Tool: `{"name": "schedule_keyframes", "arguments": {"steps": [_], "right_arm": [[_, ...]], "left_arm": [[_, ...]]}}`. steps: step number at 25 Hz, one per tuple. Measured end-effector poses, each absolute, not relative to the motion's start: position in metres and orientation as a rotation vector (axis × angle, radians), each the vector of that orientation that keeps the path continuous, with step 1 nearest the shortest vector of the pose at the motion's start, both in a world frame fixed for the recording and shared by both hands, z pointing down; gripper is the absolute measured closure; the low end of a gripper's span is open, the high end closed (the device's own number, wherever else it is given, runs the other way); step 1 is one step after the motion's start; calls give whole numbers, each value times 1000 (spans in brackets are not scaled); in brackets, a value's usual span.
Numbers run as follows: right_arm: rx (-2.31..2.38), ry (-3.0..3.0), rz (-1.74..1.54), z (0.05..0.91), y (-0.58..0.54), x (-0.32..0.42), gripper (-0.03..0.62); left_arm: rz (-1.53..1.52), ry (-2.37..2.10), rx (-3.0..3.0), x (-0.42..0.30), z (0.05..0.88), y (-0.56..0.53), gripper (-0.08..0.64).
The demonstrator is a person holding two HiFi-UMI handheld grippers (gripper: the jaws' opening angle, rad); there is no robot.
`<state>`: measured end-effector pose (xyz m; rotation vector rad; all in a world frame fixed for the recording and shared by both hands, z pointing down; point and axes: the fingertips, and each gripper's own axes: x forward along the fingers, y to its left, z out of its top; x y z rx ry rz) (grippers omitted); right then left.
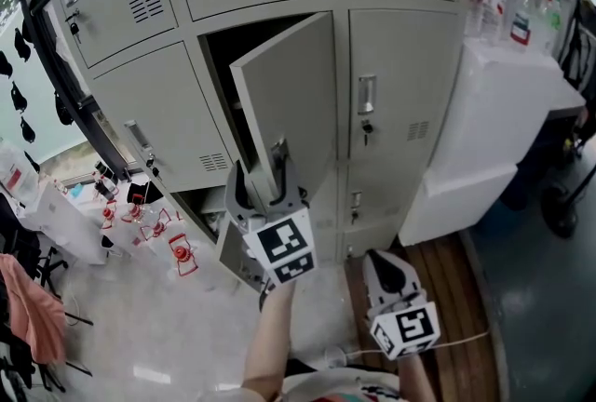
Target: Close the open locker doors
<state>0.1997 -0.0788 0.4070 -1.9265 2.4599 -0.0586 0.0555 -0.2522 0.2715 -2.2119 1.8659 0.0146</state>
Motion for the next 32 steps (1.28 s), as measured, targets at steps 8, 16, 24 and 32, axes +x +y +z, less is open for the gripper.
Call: {"name": "schedule_keyframes", "arguments": {"steps": [8, 16, 24, 32], "right_arm": [[-1923, 2475, -62, 404, -83, 193, 586], [-1908, 2491, -41, 404, -93, 188, 586], [-1921, 2516, -55, 406, -110, 190, 586], [-1920, 2527, -29, 401, -129, 187, 586]], "left_arm": [[25, 1892, -2215, 44, 273, -257, 258], [48, 1948, -2233, 27, 276, -274, 258], [59, 2035, -2212, 3, 279, -304, 259], [79, 2101, -2203, -13, 281, -333, 259]]}}
